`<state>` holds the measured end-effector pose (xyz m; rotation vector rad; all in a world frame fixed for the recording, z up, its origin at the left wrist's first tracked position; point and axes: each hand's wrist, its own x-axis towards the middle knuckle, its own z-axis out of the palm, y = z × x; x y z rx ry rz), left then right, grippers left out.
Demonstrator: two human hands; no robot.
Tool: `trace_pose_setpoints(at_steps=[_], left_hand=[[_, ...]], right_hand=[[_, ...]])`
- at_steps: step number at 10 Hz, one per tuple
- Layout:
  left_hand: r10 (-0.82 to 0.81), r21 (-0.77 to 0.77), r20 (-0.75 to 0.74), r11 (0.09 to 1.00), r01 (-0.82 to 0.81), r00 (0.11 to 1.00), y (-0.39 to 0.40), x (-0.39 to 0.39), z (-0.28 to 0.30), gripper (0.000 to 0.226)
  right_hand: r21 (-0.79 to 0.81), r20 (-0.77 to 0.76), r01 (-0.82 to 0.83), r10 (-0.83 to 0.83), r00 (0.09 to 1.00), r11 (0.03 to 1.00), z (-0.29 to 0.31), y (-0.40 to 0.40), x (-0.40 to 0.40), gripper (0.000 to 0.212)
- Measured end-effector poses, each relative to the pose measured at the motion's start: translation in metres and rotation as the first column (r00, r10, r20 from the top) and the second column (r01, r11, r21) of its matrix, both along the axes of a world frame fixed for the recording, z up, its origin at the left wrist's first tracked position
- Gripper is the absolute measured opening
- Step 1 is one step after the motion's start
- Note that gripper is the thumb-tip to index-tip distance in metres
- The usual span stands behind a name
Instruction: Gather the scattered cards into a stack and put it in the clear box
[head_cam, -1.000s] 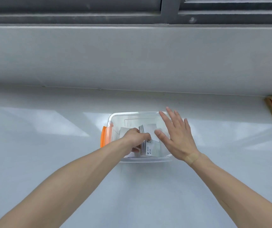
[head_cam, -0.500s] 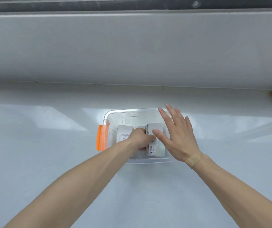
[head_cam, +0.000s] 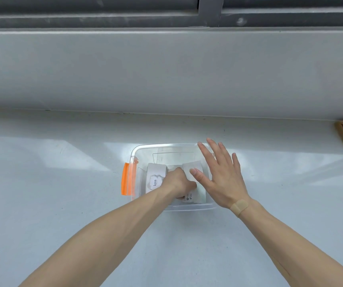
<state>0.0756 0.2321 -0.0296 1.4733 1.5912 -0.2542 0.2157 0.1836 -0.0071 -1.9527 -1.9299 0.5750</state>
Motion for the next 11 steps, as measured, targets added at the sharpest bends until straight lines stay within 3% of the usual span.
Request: trace_pose_setpoints(at_steps=[1, 4, 7, 9, 10, 11], left_hand=[[0.026, -0.003, 0.005, 1.000, -0.026, 1.000, 0.000, 0.002, -0.001, 0.039], [-0.057, 0.020, -0.063, 0.998, 0.058, 0.996, -0.001, 0.004, -0.003, 0.050], [-0.047, -0.076, -0.070, 0.996, 0.042, 0.996, -0.004, 0.002, 0.030, 0.039], [-0.142, 0.090, -0.087, 0.985, 0.149, 0.986, -0.012, -0.023, 0.070, 0.052], [-0.215, 0.279, -0.149, 0.927, 0.249, 0.965, -0.030, -0.048, 0.100, 0.064], [-0.275, 0.366, -0.187, 0.871, 0.327, 0.943, -0.042, -0.066, 0.126, 0.066]], right_hand=[[0.003, -0.002, 0.002, -0.002, 1.000, 1.000, 0.000, 0.000, -0.001, 0.068], [0.003, 0.045, 0.010, -0.010, 0.999, 1.000, 0.001, -0.001, 0.000, 0.069], [-0.039, 0.178, -0.016, 0.022, 0.984, 0.999, 0.011, -0.002, -0.001, 0.070], [-0.081, 0.264, -0.017, 0.038, 0.964, 0.997, 0.031, -0.015, -0.003, 0.059], [-0.103, 0.307, -0.047, 0.077, 0.949, 0.994, 0.057, -0.027, -0.003, 0.052], [-0.139, 0.307, -0.086, 0.125, 0.943, 0.987, 0.083, -0.036, -0.004, 0.049]])
